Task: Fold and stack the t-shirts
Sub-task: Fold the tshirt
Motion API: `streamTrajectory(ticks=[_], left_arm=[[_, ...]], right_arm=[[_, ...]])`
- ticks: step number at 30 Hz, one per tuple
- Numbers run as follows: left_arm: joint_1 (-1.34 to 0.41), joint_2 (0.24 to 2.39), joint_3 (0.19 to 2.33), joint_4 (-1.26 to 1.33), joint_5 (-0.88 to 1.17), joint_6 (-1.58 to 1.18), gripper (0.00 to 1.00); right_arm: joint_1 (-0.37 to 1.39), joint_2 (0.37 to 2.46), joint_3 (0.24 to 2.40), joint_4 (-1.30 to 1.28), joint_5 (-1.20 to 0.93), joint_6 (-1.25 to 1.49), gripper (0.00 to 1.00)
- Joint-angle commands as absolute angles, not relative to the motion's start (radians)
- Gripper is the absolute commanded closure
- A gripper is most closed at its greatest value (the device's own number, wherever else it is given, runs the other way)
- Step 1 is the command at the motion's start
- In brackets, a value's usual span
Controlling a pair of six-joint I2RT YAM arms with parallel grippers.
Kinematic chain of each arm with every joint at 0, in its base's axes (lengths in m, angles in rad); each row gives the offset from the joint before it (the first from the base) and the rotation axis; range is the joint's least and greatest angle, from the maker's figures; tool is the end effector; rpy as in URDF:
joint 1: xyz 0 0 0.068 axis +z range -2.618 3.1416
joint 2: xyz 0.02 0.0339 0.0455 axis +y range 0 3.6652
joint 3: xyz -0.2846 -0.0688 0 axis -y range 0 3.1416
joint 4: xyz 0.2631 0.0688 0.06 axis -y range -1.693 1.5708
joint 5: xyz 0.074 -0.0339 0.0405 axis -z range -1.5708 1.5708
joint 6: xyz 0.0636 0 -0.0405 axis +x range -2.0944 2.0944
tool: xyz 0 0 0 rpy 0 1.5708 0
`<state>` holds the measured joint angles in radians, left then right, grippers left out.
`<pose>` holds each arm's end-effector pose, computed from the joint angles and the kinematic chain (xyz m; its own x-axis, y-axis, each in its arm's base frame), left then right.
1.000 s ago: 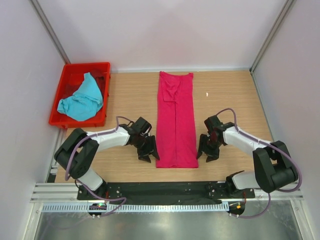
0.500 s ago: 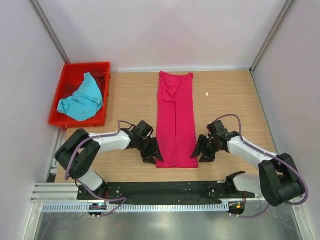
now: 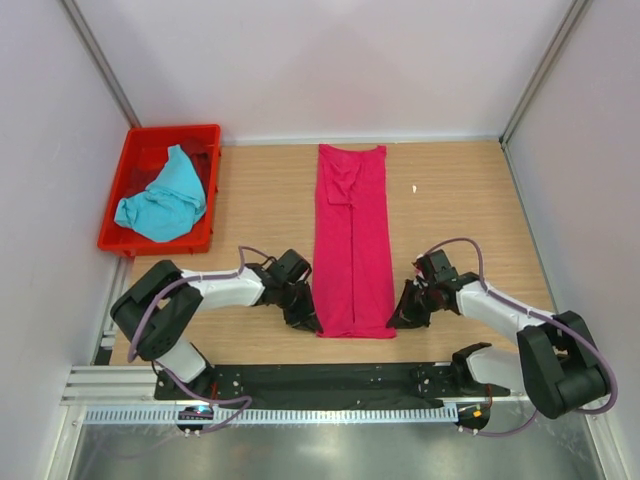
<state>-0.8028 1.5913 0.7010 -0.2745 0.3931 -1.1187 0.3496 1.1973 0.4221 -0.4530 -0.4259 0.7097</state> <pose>0.1842 -0.2258 0.1093 -0.9710 -0.1907 0.1440 -0.2379 0.8272 -0.5090 0.1699 0.0899 0.1130 -0.9595 0.2818 -0.0013 0.2411 0.8232 0.5141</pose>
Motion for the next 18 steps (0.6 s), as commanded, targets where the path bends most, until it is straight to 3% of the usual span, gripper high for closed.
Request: streamTrajectory(ticks=[1, 2, 9, 18], left_arm=[[-0.850, 1.556, 0.672, -0.345, 0.290, -1.140, 0.94], [-0.880, 1.543, 0.675, -0.353, 0.285, -1.150, 1.00], [-0.931, 1.474, 0.764, -0.451, 0.227, -1.197, 1.00], [-0.675, 1.621, 1.123, -0.577, 0.258, -0.994, 1.00]], right_arm=[[0.356, 1.138, 0.377, -0.574, -0.368, 0.689, 0.99], [0.356, 1.096, 0.376, -0.596, -0.380, 0.693, 0.99], [0.356, 0.988, 0.458, -0.678, -0.422, 0.710, 0.99], [0.236, 1.389, 0.816, -0.615, -0.428, 0.585, 0.99]])
